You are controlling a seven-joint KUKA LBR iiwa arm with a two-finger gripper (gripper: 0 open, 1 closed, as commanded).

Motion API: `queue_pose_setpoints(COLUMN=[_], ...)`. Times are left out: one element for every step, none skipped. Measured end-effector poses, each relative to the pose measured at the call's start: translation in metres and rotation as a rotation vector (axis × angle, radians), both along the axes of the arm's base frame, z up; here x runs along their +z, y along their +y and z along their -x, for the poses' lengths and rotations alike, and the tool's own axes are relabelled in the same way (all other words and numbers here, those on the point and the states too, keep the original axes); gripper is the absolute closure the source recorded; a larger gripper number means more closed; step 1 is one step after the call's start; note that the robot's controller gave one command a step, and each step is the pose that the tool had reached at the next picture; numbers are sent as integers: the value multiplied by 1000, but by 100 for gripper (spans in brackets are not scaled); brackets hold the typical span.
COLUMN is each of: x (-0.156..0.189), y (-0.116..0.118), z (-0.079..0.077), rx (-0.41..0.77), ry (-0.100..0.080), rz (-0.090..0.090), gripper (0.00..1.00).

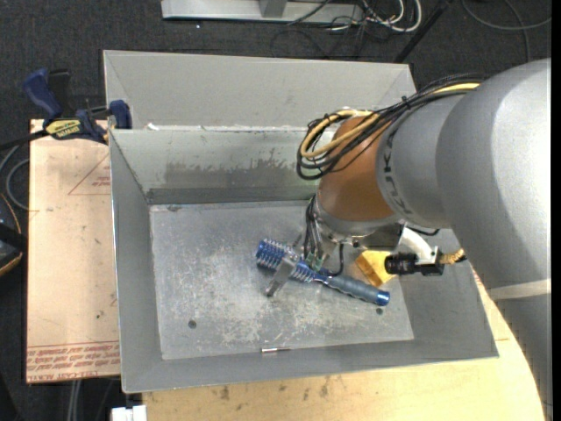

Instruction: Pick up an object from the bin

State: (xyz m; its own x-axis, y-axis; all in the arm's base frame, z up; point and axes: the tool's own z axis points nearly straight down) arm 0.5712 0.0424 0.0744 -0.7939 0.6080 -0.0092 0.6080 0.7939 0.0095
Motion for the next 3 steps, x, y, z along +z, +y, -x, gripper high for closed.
queue_pose_setpoints(x=[2,3,5], y=[1,0,0], z=[-2,-4,-5], rx=[3,2,4], ry=[6,-1,8], rz=[0,3,2], gripper=[0,100,100])
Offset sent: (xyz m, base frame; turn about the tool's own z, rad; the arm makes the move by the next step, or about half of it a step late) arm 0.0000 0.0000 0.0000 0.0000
